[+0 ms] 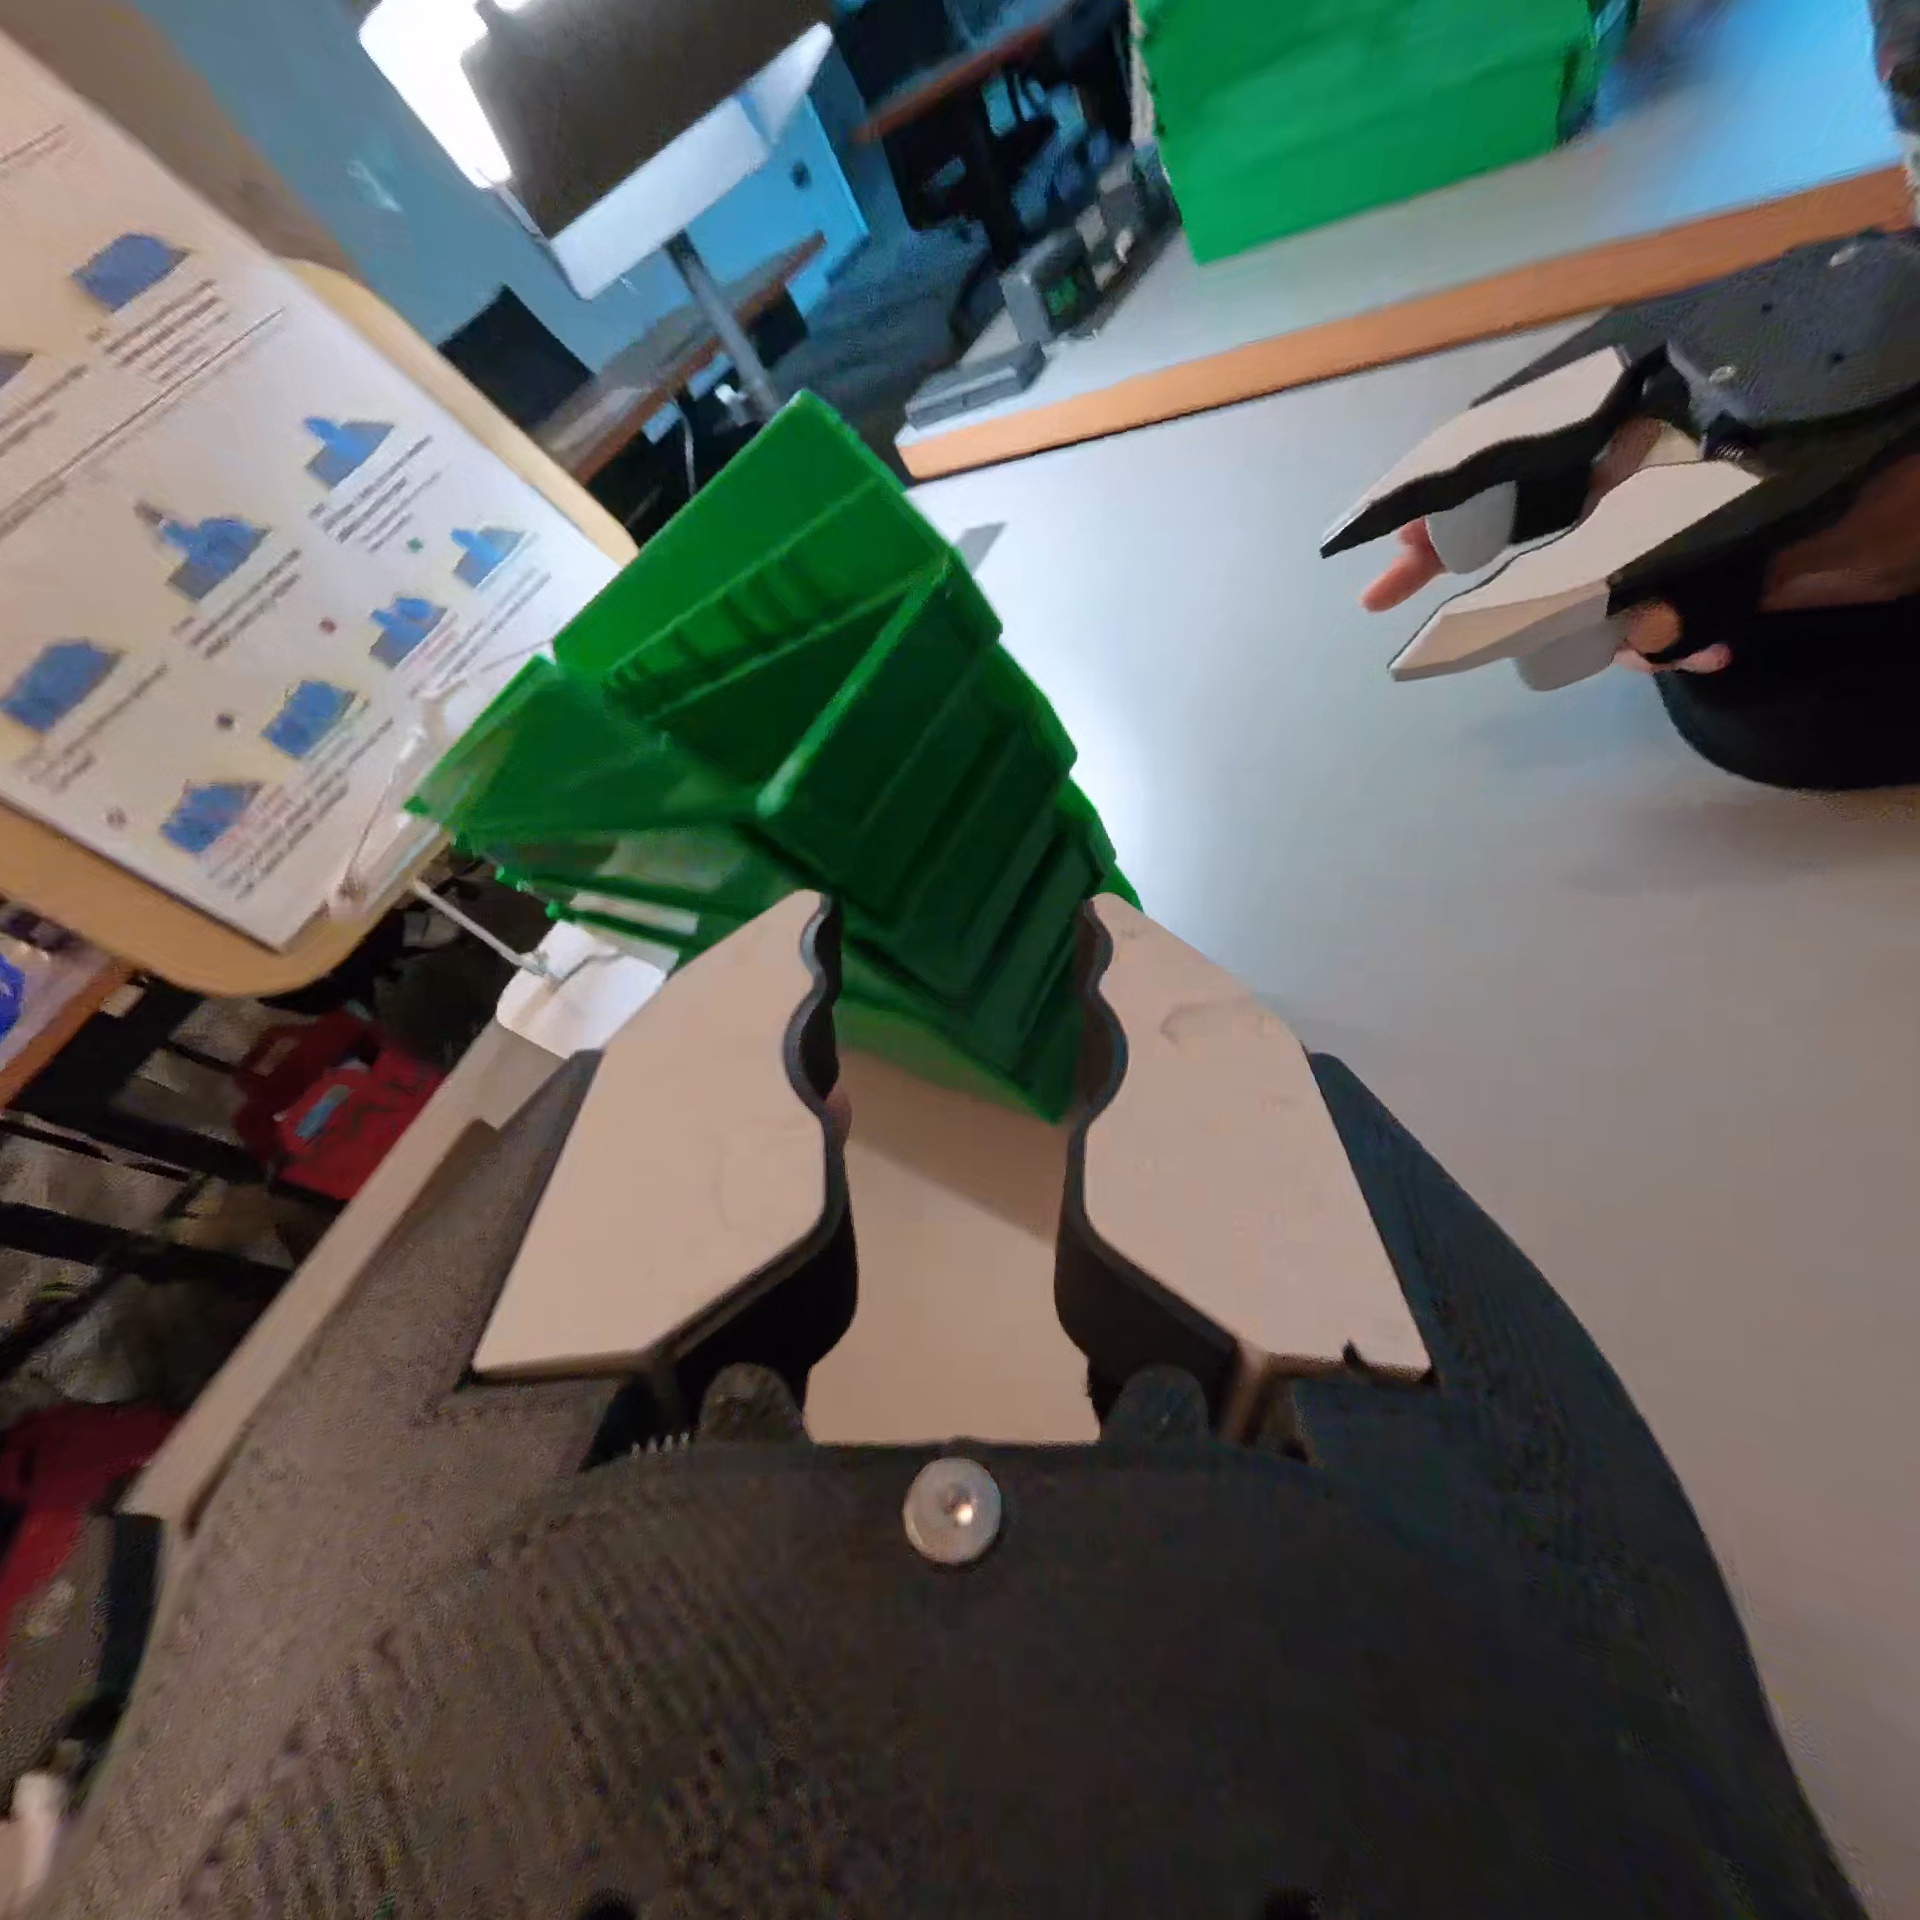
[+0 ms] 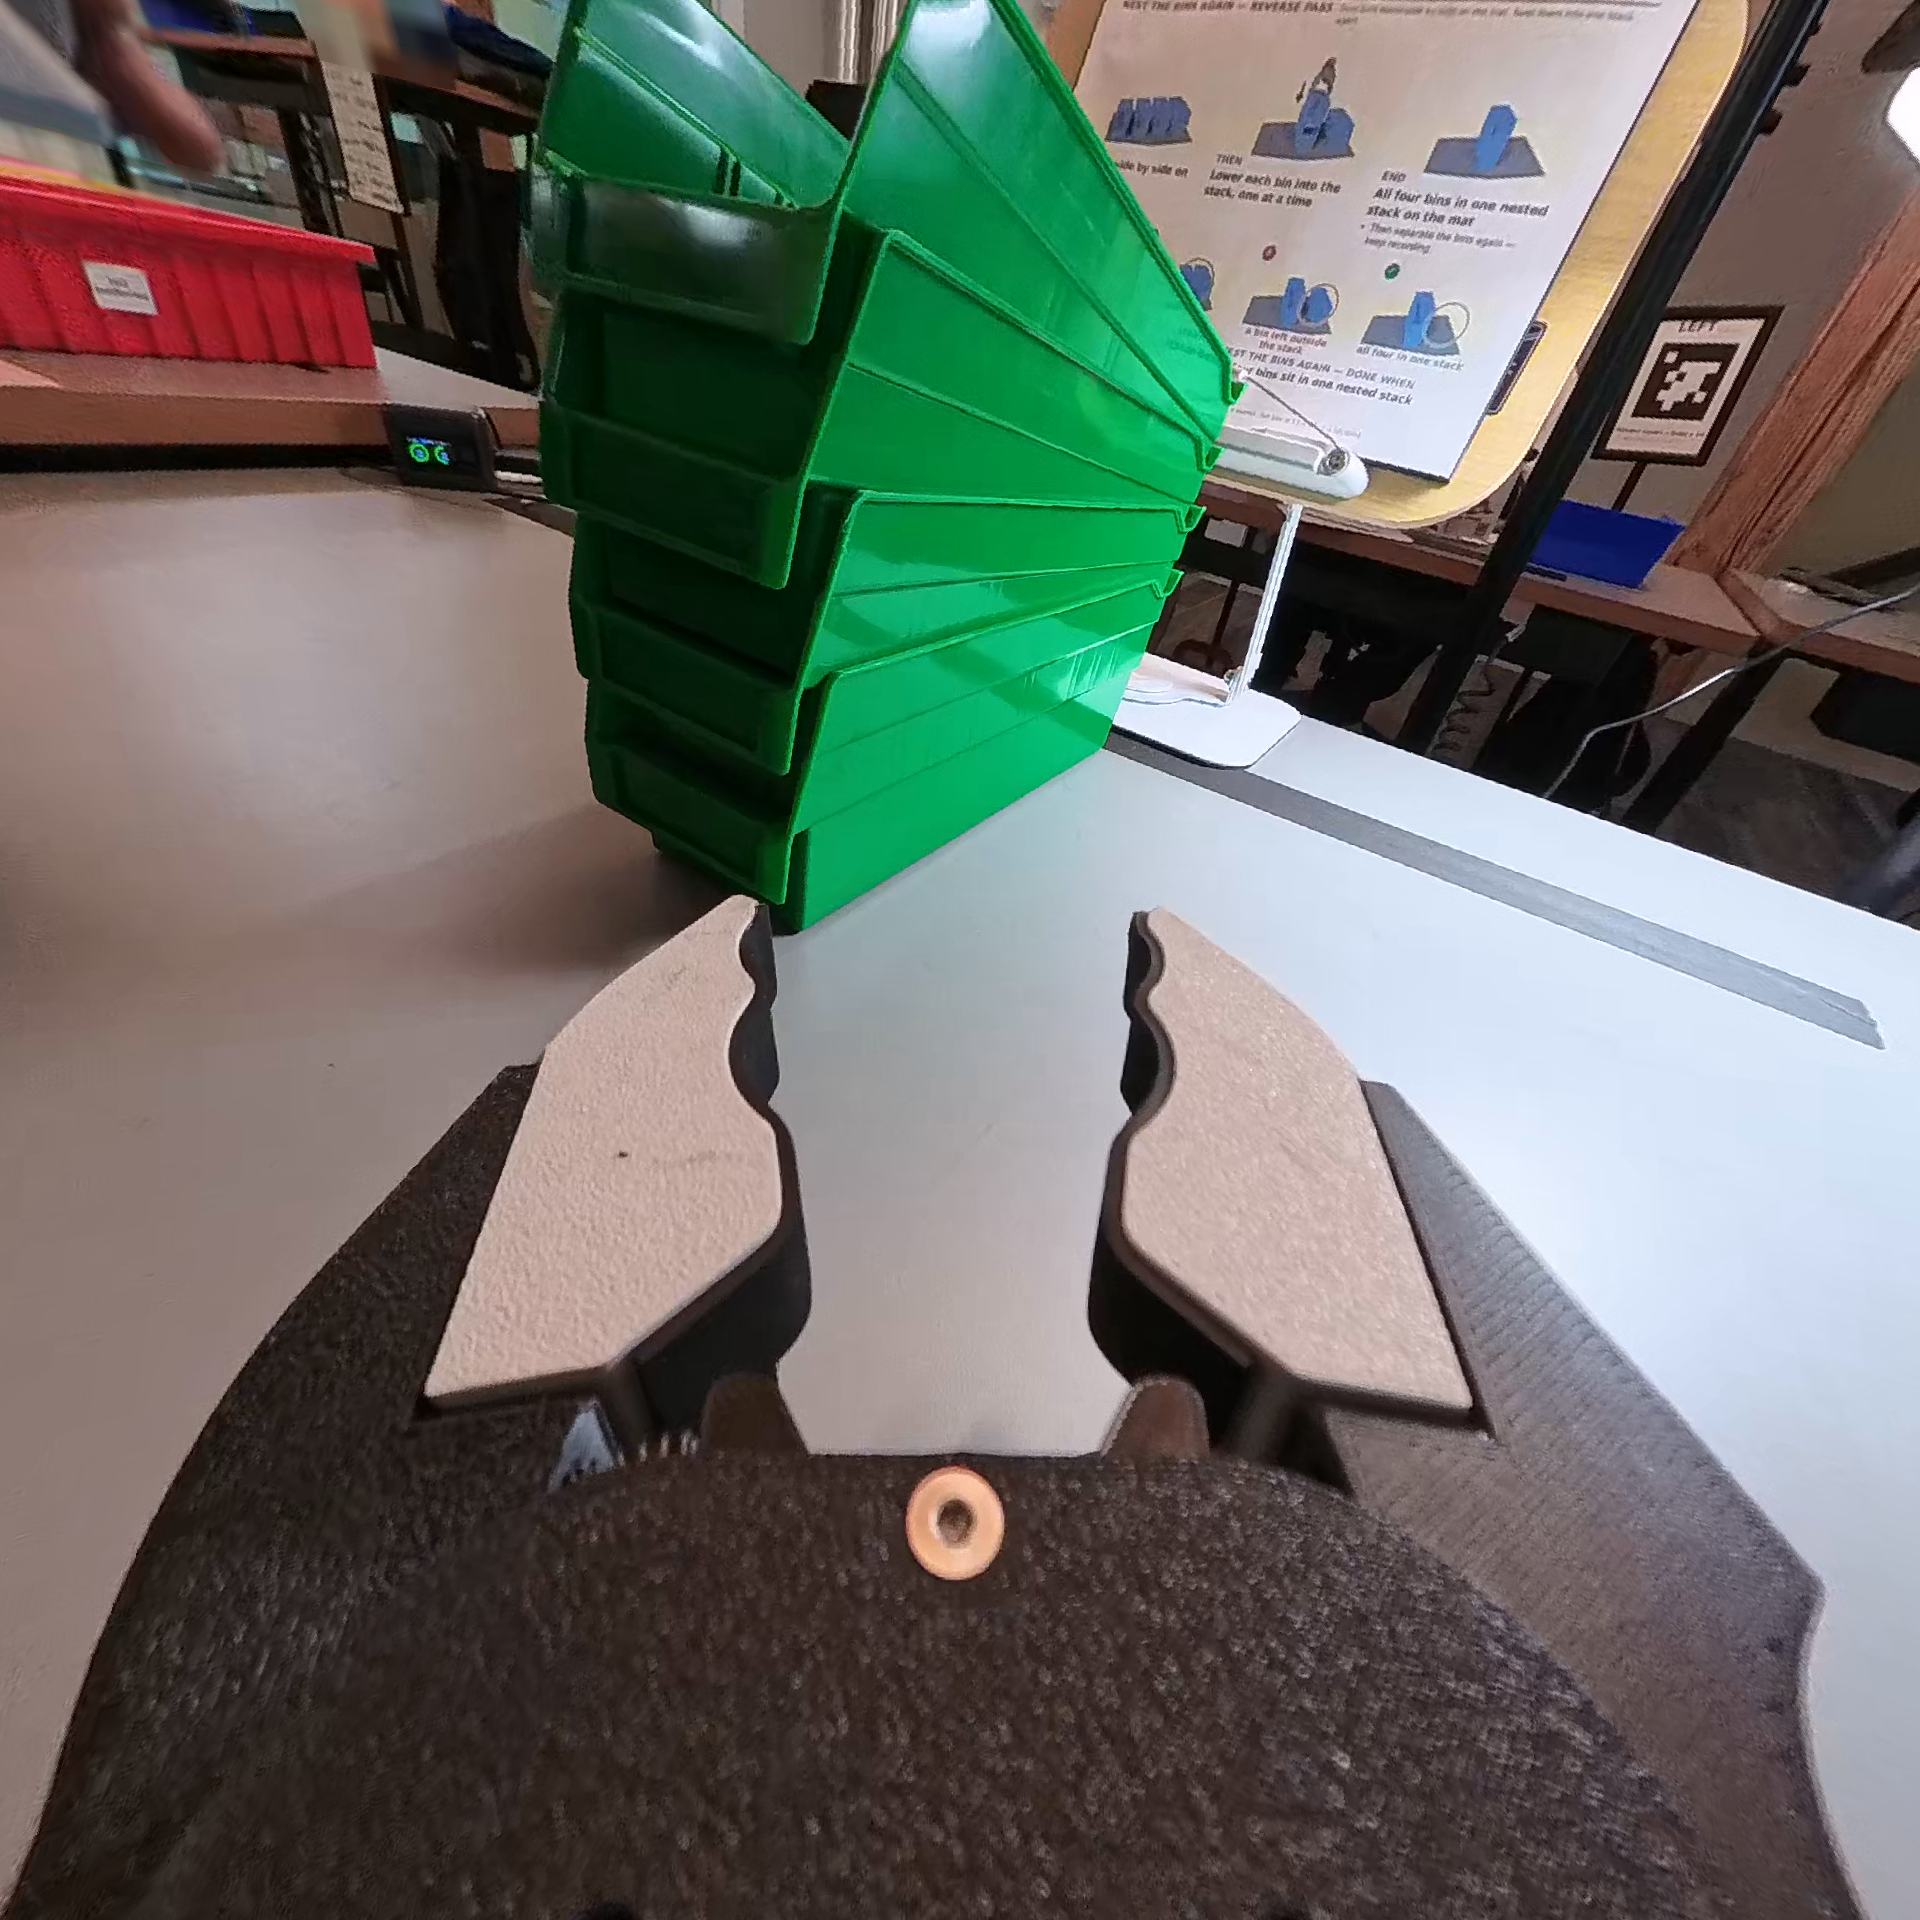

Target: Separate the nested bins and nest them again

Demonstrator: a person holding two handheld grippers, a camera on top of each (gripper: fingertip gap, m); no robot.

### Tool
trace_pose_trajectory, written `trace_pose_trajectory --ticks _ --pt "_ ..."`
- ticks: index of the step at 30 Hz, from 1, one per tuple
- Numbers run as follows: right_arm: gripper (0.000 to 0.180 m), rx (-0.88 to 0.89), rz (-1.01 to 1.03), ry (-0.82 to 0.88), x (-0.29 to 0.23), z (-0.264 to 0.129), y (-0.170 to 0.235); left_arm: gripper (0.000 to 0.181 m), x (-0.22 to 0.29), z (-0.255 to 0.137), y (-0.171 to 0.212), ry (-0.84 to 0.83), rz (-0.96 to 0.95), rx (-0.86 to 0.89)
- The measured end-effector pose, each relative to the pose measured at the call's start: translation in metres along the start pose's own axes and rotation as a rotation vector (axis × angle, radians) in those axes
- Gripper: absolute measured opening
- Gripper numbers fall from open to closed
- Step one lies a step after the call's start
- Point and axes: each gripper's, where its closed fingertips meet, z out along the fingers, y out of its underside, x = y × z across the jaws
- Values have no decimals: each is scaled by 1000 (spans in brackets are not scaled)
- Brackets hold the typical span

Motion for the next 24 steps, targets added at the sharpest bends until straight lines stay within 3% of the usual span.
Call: trace_pose_trajectory --ticks 6,14,24 --pt "64 16 16 -1 1 -4 -3 45 -4 65 -29 95 253 -268" --pt "63 37 35 -2 3 -9 -8 48 -22 112 7 198 411 -670" --pt "60 57 48 1 4 -13 -12 31 -14 114 18 313 405 -739"
